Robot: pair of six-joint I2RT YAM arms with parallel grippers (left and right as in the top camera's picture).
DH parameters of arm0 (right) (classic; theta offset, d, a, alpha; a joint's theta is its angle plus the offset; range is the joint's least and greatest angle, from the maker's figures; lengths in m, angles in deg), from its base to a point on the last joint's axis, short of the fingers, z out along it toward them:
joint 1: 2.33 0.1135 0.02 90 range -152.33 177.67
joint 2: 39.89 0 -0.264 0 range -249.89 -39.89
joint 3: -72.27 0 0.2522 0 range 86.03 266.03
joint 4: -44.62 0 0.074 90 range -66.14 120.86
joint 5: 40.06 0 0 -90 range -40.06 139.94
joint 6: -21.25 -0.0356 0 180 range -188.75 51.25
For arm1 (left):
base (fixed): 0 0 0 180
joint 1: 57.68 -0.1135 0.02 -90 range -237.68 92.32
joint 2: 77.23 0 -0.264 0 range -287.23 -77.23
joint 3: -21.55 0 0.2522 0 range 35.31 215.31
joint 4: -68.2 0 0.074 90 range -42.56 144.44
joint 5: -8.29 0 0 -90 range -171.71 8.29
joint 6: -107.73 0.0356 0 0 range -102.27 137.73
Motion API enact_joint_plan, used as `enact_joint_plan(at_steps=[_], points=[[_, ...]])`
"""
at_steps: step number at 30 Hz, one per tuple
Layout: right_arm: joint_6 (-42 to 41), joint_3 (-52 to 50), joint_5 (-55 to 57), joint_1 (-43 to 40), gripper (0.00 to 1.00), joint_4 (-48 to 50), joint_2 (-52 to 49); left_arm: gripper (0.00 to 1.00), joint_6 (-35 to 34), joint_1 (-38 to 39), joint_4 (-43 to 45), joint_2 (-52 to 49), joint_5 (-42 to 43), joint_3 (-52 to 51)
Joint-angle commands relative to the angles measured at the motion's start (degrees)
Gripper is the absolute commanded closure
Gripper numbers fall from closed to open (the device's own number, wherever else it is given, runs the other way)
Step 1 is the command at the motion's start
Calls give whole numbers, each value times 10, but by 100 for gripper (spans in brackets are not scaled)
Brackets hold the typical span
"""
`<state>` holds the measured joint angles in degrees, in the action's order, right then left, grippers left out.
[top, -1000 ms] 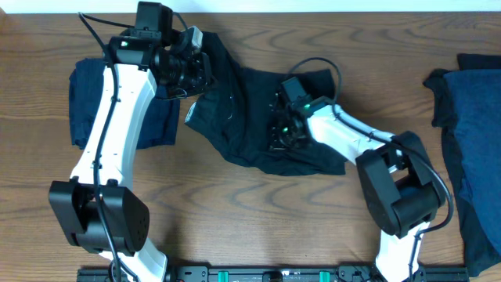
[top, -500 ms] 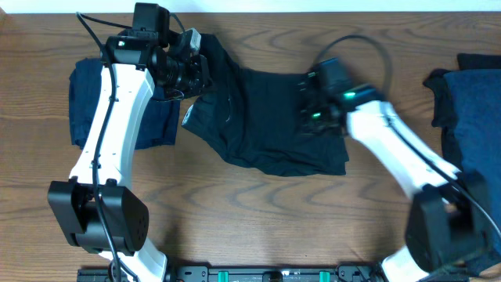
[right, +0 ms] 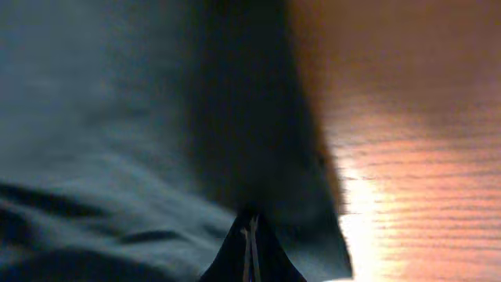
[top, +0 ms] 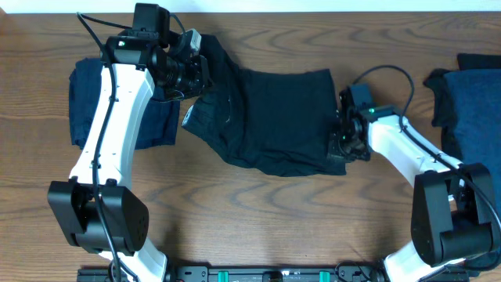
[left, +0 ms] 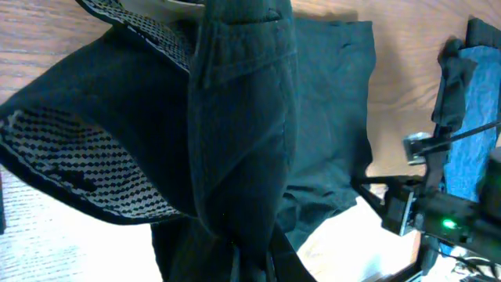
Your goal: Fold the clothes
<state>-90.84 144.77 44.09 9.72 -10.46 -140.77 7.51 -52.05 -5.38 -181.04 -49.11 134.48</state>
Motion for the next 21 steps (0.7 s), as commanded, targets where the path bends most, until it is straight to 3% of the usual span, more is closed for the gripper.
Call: enact_joint_plan(at_steps=[1, 12, 21], points=[[4, -24, 20, -10, 99, 18, -3, 94, 10, -1, -2, 18, 10, 21], [-24, -98, 10, -9, 99, 67, -3, 94, -6, 7, -2, 18, 11, 21], [-27, -124, -21, -8, 99, 97, -3, 94, -28, 66, 31, 18, 10, 21]])
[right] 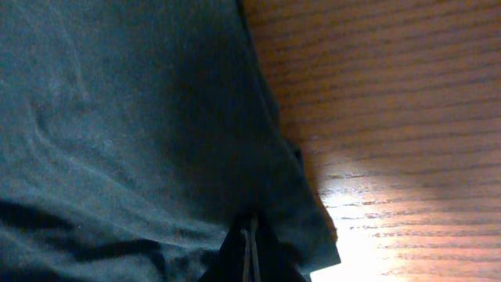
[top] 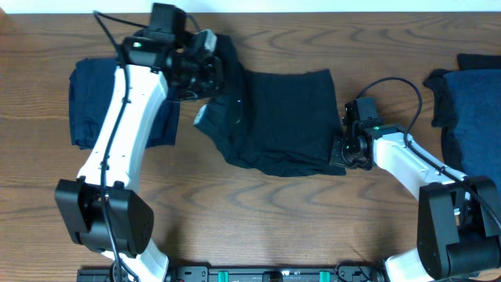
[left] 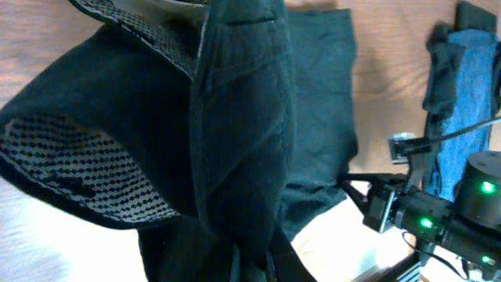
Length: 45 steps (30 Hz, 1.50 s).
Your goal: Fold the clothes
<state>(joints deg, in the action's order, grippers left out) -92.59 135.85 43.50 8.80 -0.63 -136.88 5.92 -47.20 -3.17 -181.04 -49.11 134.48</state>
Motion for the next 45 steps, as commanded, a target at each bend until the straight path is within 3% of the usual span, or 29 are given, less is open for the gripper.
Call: enact_joint_plan(at_steps=[1, 9, 18, 25, 30, 38, 45], points=[[-10, -35, -15, 2, 99, -1, -42, 94, -12, 25, 15, 18, 10, 21], [-10, -35, -16, 6, 99, 0, -42, 94, -42, 86, 72, 10, 7, 19], [-10, -35, -16, 6, 99, 0, -42, 94, -61, 162, 134, 7, -85, -14], [-10, -35, -29, 6, 99, 0, -42, 93, -65, 208, 134, -17, -171, -14], [-10, -35, -29, 6, 99, 1, -42, 93, -66, 228, 142, -60, -171, -14], [-10, -35, -28, 6, 99, 0, -42, 93, -161, 234, 176, -113, -162, -14], [-10, -35, -28, 6, 99, 1, -42, 93, -179, 240, 227, -118, -120, -14]])
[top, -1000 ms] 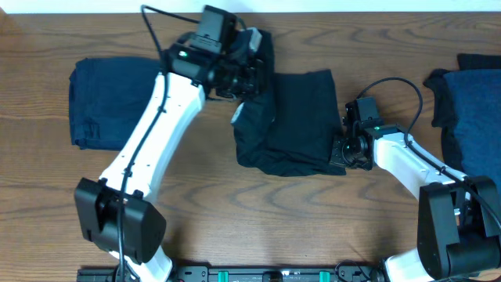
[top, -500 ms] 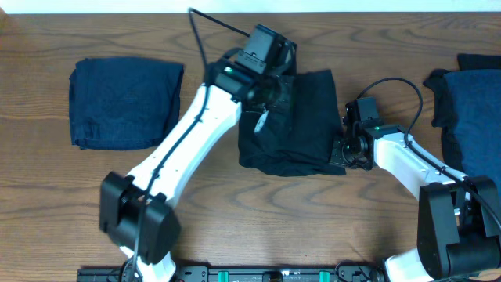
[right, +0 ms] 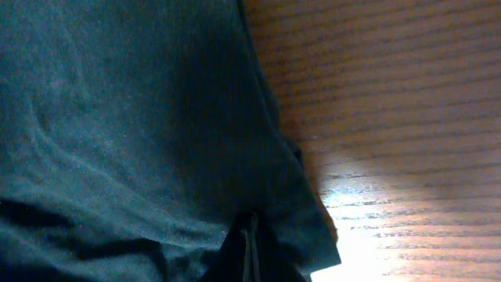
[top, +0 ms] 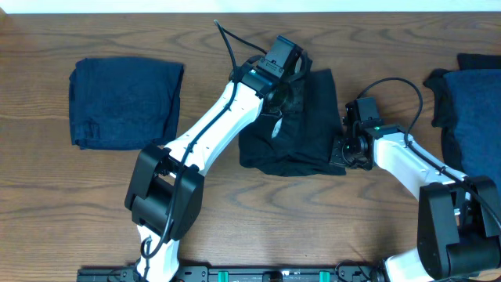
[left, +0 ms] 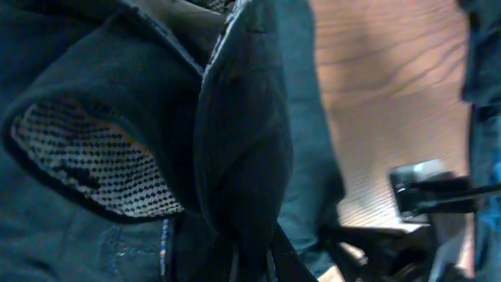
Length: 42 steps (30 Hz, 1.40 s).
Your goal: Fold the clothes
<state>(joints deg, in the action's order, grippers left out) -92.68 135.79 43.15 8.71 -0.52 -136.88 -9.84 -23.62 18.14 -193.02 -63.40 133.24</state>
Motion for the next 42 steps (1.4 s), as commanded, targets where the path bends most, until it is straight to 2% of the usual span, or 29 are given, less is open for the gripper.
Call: enact_joint_plan(at_steps=[1, 13, 14, 16, 18, 19, 20, 24, 28, 31, 33, 37, 42], points=[[-9, -34, -25, 7, 99, 0, -42, 93, -29, 6, 17, 2, 22, -2], [-9, -34, -25, 7, 99, -1, -42, 92, -30, 37, 52, 1, 20, -2], [-9, -34, -25, 7, 99, -1, -42, 86, -30, 37, 56, 1, 20, -2], [-9, -34, -25, 7, 98, -1, -42, 61, -30, 37, 60, 1, 20, -2], [-9, -34, -25, 7, 98, -1, -42, 42, -30, 37, 67, 1, 20, -2], [-9, -34, -25, 6, 98, -1, -42, 36, -29, 36, 71, 1, 20, -2], [-8, -33, -24, 5, 99, -3, -42, 35, -26, 34, 76, 2, 20, -1], [0, 19, -24, -21, 99, -90, -26, 35, 19, 9, 64, 25, 20, 5], [24, 110, -25, -47, 98, -205, 28, 36, 21, -27, 19, 39, 20, 5], [35, 167, -26, -55, 99, -266, 83, 47, 41, -53, -30, 37, 20, 4], [35, 188, -30, -54, 99, -285, 118, 50, 59, -66, -59, 35, 19, 4], [45, 191, -87, -52, 99, -279, 170, 67, 87, -83, -91, 33, 19, 1], [73, 176, -150, -46, 99, -252, 165, 90, 89, -82, -90, 28, 19, -14]])
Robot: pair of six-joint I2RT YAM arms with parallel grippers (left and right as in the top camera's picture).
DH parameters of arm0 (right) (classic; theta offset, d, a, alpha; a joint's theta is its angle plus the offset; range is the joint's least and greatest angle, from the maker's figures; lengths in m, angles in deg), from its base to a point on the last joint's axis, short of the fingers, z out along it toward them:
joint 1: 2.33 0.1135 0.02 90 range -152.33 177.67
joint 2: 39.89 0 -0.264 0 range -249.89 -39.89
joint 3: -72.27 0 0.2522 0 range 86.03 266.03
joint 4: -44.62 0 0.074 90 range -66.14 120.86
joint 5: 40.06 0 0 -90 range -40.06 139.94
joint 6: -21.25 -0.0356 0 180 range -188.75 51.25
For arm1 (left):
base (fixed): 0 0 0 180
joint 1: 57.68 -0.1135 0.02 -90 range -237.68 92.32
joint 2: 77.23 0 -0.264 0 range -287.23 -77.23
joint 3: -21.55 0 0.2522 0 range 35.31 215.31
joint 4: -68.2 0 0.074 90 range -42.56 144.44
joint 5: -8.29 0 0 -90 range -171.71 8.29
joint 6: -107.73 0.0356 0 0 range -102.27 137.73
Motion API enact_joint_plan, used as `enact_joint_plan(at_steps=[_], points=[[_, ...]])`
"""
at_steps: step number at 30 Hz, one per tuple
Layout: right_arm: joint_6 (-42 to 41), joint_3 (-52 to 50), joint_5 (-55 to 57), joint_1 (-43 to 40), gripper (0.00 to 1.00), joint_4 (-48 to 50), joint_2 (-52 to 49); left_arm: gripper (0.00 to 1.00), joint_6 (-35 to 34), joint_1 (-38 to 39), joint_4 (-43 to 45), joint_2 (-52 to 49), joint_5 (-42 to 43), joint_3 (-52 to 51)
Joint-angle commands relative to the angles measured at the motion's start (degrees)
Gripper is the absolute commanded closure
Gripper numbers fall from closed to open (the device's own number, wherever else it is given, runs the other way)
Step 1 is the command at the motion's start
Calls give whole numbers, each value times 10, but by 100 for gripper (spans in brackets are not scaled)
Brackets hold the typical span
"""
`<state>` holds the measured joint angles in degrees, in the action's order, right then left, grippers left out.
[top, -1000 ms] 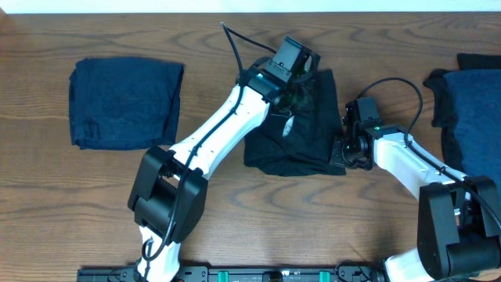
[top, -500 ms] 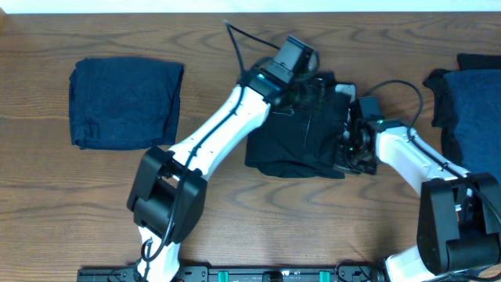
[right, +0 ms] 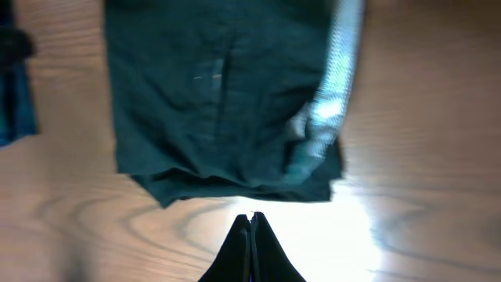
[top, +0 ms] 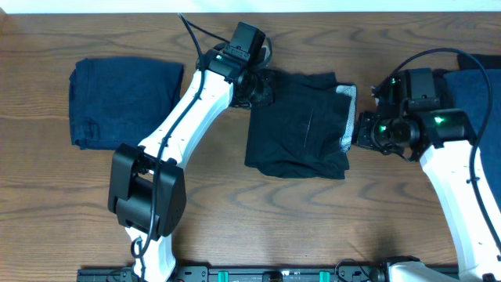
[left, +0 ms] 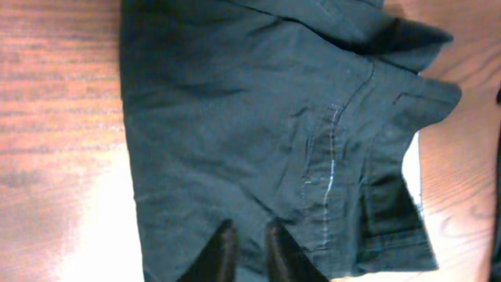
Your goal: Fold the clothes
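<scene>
A black pair of shorts (top: 293, 125) lies folded in half at the table's middle, its pale patterned waistband lining (top: 345, 117) showing along the right edge. My left gripper (top: 263, 88) sits at the shorts' upper left corner; in the left wrist view the left gripper (left: 249, 244) is open, fingers slightly apart just over the black cloth (left: 258, 133). My right gripper (top: 362, 131) hovers right of the shorts. The right wrist view has the right gripper (right: 250, 231) shut and empty over bare wood, the shorts (right: 219, 102) lying beyond it.
A folded navy garment (top: 125, 102) lies at the left of the wooden table (top: 235, 227). A pile of blue clothes (top: 479, 86) sits at the right edge, close behind my right arm.
My left gripper has let go of the shorts' fold and now stands open at their upper left. My right gripper has let go of the right edge and sits higher, farther right, shut.
My left gripper held the shorts' left end raised at the left while my right gripper pinched the lower right corner. The left end was then nearer the middle, then over the right half. Now the shorts lie folded in half, free of both grippers.
</scene>
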<state>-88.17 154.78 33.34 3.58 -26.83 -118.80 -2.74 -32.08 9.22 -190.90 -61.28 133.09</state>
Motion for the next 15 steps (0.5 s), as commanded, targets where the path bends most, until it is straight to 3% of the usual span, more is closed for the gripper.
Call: enact_joint_plan(at_steps=[1, 9, 15], points=[[30, -21, -53, 7, 99, 24, -22, 91, 18, 2, 1, 4, -2, -13], [84, -93, -105, 9, 99, 162, -91, 93, 18, 7, 33, -41, -1, -20], [112, -145, -97, 9, 99, 185, -153, 93, 18, 35, 43, -81, -1, -20]])
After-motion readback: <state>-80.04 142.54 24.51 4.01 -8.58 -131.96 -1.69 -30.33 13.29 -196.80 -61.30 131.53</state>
